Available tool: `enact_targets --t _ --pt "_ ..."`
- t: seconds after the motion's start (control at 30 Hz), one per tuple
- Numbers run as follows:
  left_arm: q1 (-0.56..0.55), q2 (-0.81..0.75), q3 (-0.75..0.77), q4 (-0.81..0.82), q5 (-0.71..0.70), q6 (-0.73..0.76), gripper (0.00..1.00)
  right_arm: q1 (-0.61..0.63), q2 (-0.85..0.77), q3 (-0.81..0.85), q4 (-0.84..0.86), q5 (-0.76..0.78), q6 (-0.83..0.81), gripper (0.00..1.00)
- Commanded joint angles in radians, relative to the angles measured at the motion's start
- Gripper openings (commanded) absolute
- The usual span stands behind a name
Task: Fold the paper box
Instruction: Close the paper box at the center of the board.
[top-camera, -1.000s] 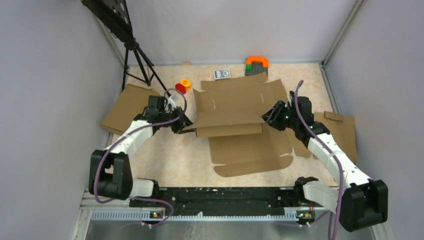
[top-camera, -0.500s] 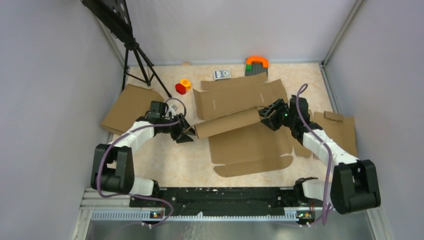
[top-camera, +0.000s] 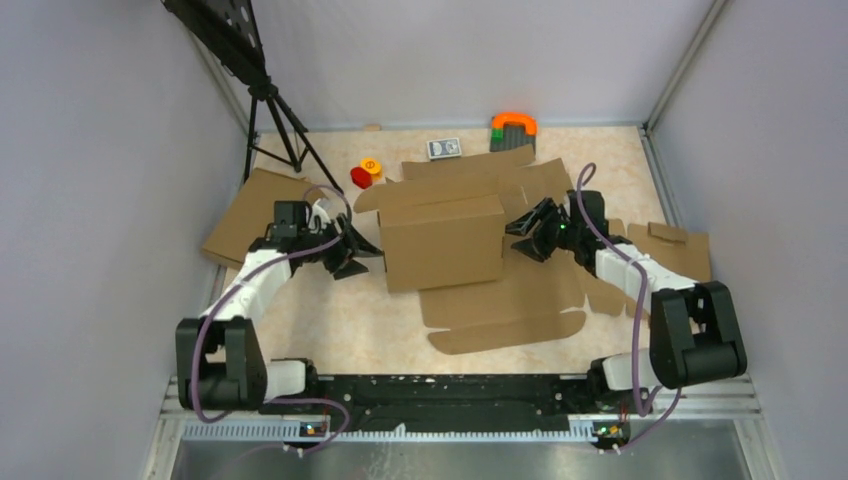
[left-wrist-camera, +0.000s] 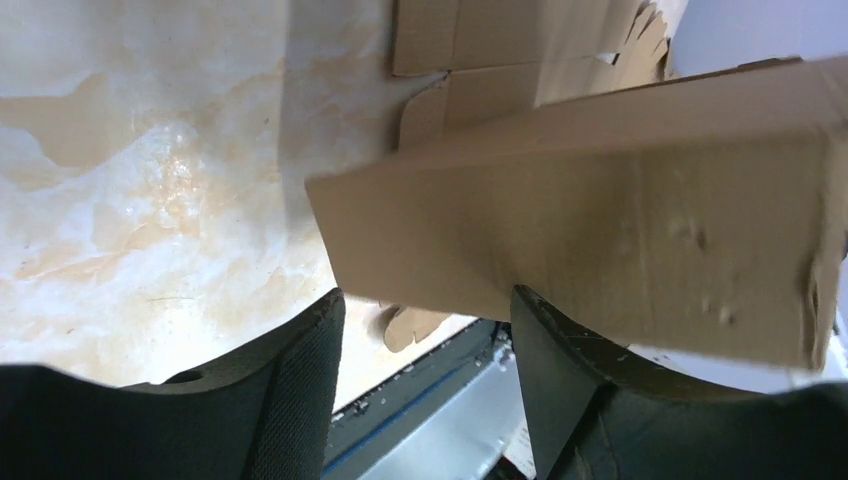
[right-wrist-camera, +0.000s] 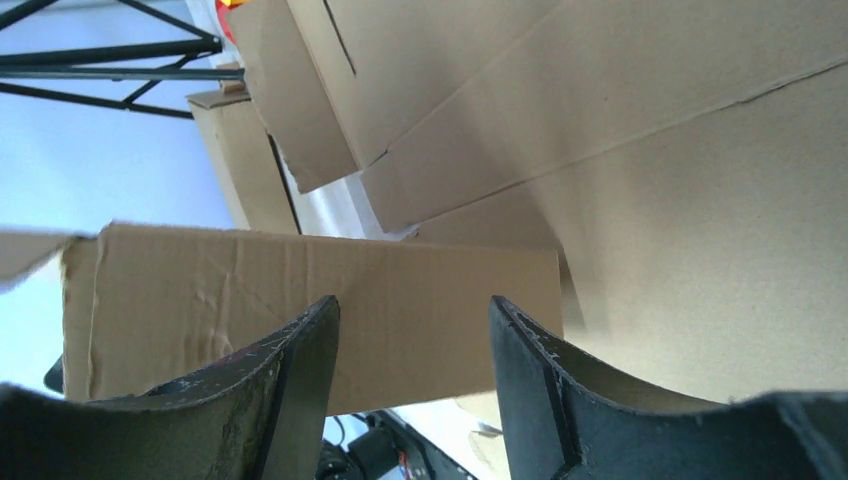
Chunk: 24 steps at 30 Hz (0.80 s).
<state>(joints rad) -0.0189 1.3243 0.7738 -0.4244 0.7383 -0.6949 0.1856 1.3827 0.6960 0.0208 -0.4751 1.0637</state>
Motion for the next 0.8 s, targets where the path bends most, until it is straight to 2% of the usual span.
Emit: enact_targets --t 0.0,0.2,0.33,0.4,0.5,0.63,0.77 --pt "-0.003 -0.145 -0.027 -0.008 -0.059 0.067 0.64 0.019 -0.001 0.050 0.035 -0.120 -0.040 0.57" --pt "-0.003 -0.219 -0.101 0.068 -0.065 0.068 0.65 0.024 -0.025 0.012 0.029 -0.162 -0.056 0.55" --pt "-0.003 -0.185 -0.071 -0.011 -0.080 0.098 0.64 0.083 -0.097 -0.025 -0.010 -0.174 -0.055 0.54" --pt "-0.003 -0.168 -0.038 -0.092 -0.137 0.146 0.65 0.114 -0.162 -0.058 -0.072 -0.118 -0.068 0.57" --pt "-0.003 -0.142 0.000 -0.190 -0.274 0.181 0.67 0.120 -0.248 -0.073 -0.200 0.056 -0.157 0.68" --pt "-0.003 -0.105 0.017 -0.239 -0.392 0.190 0.70 0.113 -0.257 -0.016 -0.374 0.362 -0.356 0.69" --pt "-0.003 -0.133 0.031 -0.260 -0.523 0.184 0.74 0.093 -0.225 0.018 -0.427 0.462 -0.465 0.70"
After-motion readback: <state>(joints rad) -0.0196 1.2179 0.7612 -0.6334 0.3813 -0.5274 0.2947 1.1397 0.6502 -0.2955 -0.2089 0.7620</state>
